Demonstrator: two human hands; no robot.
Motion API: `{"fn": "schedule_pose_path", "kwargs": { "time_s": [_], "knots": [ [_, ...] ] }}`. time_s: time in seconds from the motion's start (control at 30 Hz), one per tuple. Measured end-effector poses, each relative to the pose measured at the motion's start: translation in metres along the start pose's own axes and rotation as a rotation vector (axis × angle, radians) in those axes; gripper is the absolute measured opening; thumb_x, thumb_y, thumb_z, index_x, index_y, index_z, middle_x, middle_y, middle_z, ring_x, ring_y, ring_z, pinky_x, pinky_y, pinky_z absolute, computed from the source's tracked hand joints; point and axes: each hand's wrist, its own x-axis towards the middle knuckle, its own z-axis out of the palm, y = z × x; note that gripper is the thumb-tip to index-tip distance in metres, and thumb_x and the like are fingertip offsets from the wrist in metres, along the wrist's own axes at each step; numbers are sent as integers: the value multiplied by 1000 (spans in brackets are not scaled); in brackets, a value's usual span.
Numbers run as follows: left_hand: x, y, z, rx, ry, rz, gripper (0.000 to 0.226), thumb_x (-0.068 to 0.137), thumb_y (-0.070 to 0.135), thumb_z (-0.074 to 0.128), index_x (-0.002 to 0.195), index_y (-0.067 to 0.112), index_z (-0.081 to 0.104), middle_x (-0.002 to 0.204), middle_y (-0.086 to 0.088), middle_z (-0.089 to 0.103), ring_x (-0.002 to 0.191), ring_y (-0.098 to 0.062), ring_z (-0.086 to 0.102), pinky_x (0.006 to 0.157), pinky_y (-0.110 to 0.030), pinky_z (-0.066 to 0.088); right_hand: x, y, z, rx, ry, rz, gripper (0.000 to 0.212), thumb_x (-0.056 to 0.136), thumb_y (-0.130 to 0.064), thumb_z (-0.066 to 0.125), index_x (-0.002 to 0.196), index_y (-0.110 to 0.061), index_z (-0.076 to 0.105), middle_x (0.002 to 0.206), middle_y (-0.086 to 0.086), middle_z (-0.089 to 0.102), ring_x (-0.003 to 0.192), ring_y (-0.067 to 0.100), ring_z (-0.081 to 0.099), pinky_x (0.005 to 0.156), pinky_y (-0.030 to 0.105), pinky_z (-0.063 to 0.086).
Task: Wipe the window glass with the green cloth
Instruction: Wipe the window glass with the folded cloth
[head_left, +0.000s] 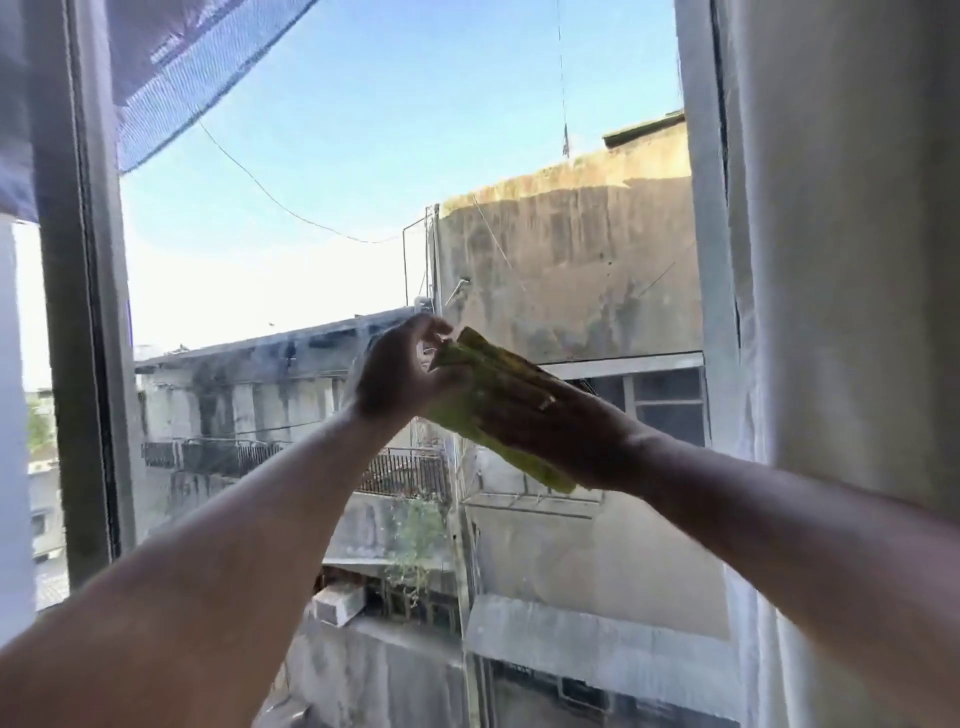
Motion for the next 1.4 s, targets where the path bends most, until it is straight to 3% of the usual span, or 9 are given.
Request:
{"fn": "schedule_pose_path", "kwargs": {
  "time_s": [0.17,0.3,0.47,0.63,0.83,0.93,1.03,1.27,1.4],
  "knots": [
    [4,-33,-7,431,136,332,51,92,48,61,130,13,61,128,-13,64,112,-27,62,91,-45,51,5,-12,13,215,39,147,60,83,-22,61,142,-14,57,153,10,51,146,37,42,118,54,38],
    [16,-57,-1,723,132,335,57,100,50,42,151,24,43,161,-13,37,148,-35,34,120,-57,22,28,-35,14,389,126,369,68,72,-28,56,138,-15,54,144,12,55,139,42,44,114,57,40],
    [25,-71,3,776,133,334,59,101,56,31,154,31,35,165,-10,28,152,-33,27,122,-59,17,53,-56,25,330,217,556,80,79,-44,51,154,-20,37,159,12,37,145,45,32,118,60,27],
    [24,-72,2,758,130,335,61,101,58,26,156,32,30,167,-11,23,153,-33,22,123,-60,14,-9,-44,62,162,192,310,77,86,-39,50,157,-19,28,164,9,26,152,38,23,126,53,11],
    [25,-71,7,791,138,315,60,102,57,23,157,34,25,168,-11,18,155,-33,18,124,-59,11,-9,17,59,243,254,1088,75,96,-38,34,162,-14,10,168,23,10,154,48,11,120,68,23],
    [25,-75,5,776,152,337,60,102,58,20,157,33,27,167,-10,20,154,-32,19,123,-58,11,33,-62,63,296,282,688,80,89,-40,45,161,-24,16,170,8,9,157,30,-7,125,57,11],
    [25,-75,4,770,154,348,59,103,56,24,156,31,30,167,-11,22,154,-32,21,123,-58,13,12,-84,66,218,191,141,71,89,-40,53,156,-26,34,165,-1,30,156,28,18,129,49,7],
    [25,-75,9,776,184,352,57,104,53,22,157,31,28,167,-12,22,154,-33,21,123,-60,14,7,39,57,237,273,1101,69,103,-45,21,162,-18,-3,170,19,8,154,47,11,116,66,33],
    [24,-75,9,800,191,352,56,105,51,23,156,31,30,167,-11,23,154,-33,22,123,-60,16,41,-80,62,283,294,469,75,93,-35,46,161,-30,16,172,2,8,157,36,6,125,59,18]
  ]
}}
